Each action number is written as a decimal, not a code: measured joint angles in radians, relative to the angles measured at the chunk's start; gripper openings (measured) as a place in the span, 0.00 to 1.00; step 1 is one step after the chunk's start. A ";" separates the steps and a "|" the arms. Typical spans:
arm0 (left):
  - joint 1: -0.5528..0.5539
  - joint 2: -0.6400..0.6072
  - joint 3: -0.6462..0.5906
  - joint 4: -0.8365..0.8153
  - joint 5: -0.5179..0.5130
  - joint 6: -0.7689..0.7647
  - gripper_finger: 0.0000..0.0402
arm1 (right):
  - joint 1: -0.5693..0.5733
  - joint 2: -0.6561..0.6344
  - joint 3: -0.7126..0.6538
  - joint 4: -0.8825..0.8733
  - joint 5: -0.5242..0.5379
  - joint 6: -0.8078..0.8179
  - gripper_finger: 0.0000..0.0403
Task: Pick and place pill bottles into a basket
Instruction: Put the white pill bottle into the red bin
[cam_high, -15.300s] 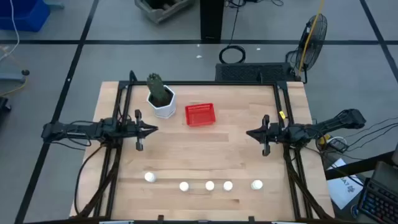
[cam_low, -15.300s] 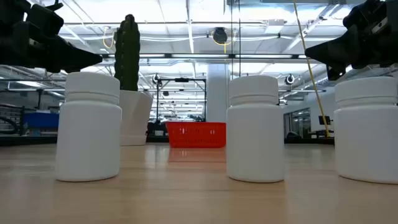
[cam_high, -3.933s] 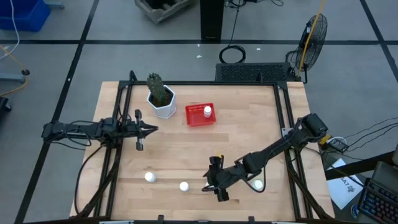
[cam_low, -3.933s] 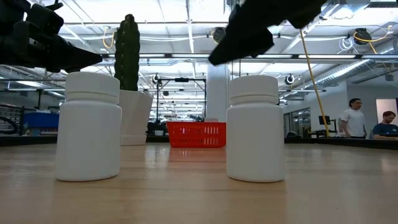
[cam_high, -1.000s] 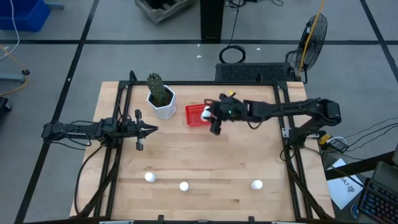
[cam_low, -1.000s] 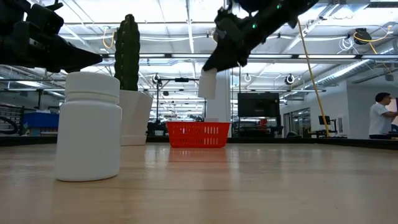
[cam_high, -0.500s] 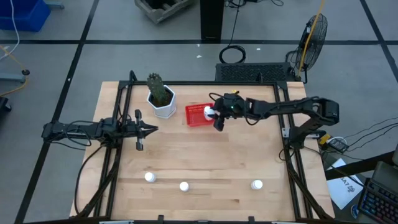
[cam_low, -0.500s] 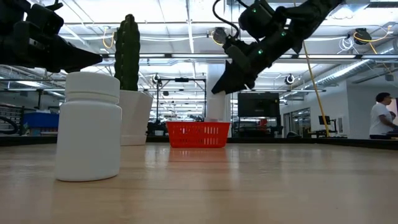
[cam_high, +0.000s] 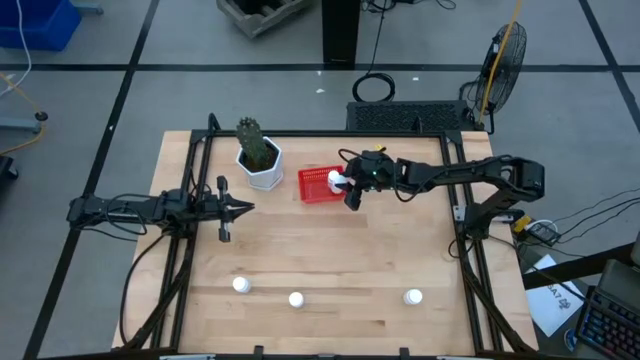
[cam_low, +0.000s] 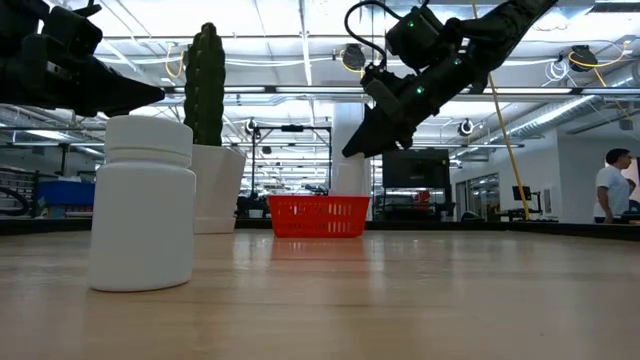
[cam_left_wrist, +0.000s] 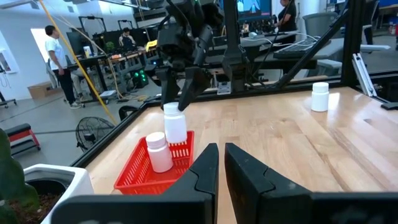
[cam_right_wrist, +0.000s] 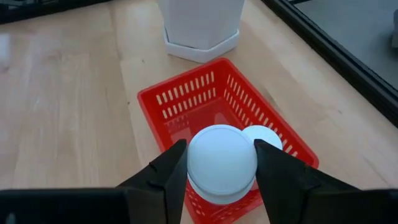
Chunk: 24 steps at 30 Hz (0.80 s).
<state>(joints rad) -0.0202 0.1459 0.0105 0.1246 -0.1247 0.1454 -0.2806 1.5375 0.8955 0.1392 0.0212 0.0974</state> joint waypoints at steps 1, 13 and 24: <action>0.000 0.000 0.000 0.000 0.000 0.000 0.09 | 0.000 0.000 0.000 0.006 0.000 0.010 0.38; 0.000 0.000 0.000 0.000 0.000 0.000 0.09 | -0.001 0.061 0.001 0.049 -0.027 0.041 0.39; 0.000 0.000 0.000 0.000 0.000 0.000 0.09 | -0.006 0.201 0.045 0.063 -0.027 0.034 0.40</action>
<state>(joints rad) -0.0203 0.1457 0.0105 0.1243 -0.1246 0.1453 -0.2862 1.7384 0.9407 0.2023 -0.0063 0.1312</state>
